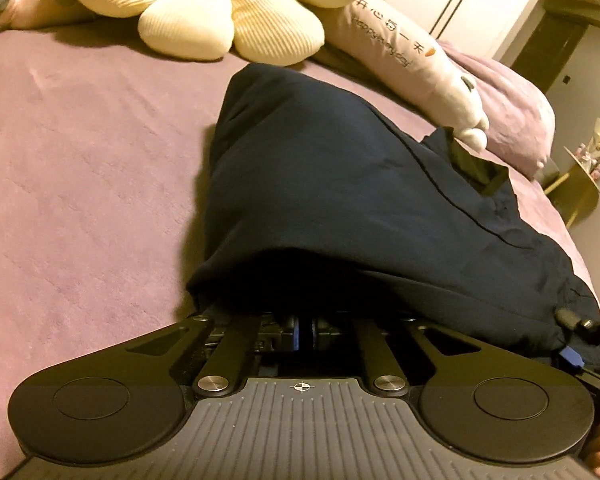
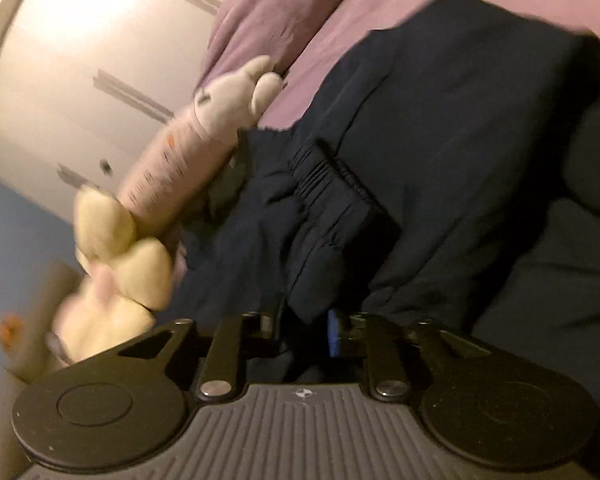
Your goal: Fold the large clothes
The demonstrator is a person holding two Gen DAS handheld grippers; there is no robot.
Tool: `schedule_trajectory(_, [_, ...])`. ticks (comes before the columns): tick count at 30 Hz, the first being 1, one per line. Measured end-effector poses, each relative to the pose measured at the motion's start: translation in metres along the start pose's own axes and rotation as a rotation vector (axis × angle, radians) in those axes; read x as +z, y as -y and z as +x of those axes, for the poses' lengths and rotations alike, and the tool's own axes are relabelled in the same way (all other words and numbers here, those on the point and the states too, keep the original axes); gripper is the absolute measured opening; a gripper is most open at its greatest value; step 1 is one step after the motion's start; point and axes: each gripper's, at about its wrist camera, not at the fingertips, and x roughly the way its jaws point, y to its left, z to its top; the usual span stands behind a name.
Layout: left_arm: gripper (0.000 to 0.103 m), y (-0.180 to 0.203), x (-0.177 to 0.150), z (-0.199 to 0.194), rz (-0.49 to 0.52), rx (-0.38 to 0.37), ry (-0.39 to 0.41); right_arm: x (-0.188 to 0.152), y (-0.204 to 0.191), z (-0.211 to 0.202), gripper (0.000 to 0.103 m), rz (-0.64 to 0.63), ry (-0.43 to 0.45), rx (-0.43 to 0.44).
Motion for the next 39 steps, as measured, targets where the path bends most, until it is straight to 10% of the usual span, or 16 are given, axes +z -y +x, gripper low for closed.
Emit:
schedule_trajectory(4, [0.007,0.007,0.003,0.001,0.016,-0.010,-0.001,0.006,-0.007,0.005,0.040,-0.010,0.029,-0.011])
schedule_trajectory(7, [0.014,0.015,0.003,0.000,0.037,0.008,-0.004,0.014,-0.030,0.024,0.014,-0.117,-0.031,-0.069])
schedule_trajectory(16, [0.029,0.035,-0.007,0.000,0.097,-0.005,-0.042,0.050,-0.061,-0.054,0.014,-0.326,0.272,-0.121])
schedule_trajectory(23, [0.054,0.059,-0.013,-0.001,0.189,0.034,-0.056,0.042,-0.009,-0.019,0.015,-0.337,0.135,-0.289])
schedule_trajectory(39, [0.066,0.060,-0.015,-0.013,0.179,0.051,-0.085,0.043,0.012,-0.037,0.014,-0.254,0.115,-0.229])
